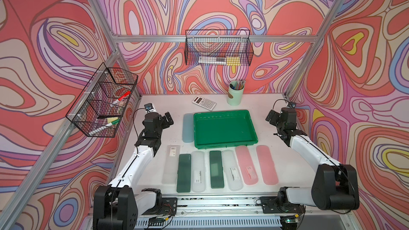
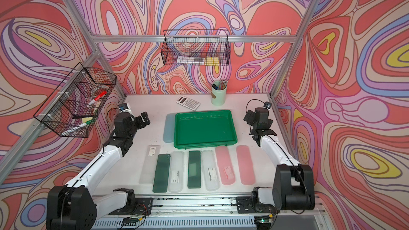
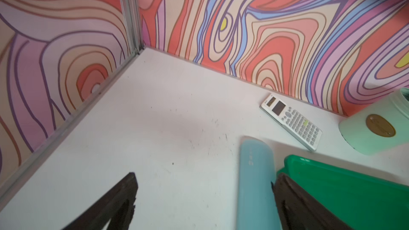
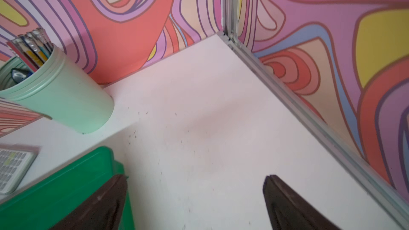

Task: Put the pencil case into the storage box
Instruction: Pick up the pencil case from the center of the board.

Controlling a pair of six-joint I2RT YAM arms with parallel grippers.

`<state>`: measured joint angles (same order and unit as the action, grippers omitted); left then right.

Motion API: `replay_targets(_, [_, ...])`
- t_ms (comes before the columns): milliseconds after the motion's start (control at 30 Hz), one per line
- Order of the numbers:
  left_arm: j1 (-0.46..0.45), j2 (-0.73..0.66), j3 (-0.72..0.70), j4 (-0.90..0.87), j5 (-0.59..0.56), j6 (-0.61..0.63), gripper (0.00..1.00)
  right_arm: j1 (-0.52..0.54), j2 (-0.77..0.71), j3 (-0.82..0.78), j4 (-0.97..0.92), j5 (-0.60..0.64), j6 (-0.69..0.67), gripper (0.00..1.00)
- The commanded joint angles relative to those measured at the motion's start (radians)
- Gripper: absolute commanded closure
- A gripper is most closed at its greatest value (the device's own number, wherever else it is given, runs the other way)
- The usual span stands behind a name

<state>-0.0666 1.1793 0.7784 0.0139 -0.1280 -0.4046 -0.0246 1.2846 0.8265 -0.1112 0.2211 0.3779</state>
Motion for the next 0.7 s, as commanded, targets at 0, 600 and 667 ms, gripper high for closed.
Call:
replay_targets(0, [-0.038,0.020,0.053,-0.365,0.059,-0.097,0.01,0.003,-0.099,-0.026,-0.275,-0.148,0.082,0.05])
replay_targets(600, [-0.118,0.032,0.039,-0.362,0.350,-0.307,0.01,0.003,-0.316,-0.180,-0.622,-0.217,0.279,0.05])
replay_targets(667, [-0.134,0.034,0.031,-0.340,0.373,-0.307,0.01,0.005,-0.280,-0.187,-0.622,-0.235,0.285,0.04])
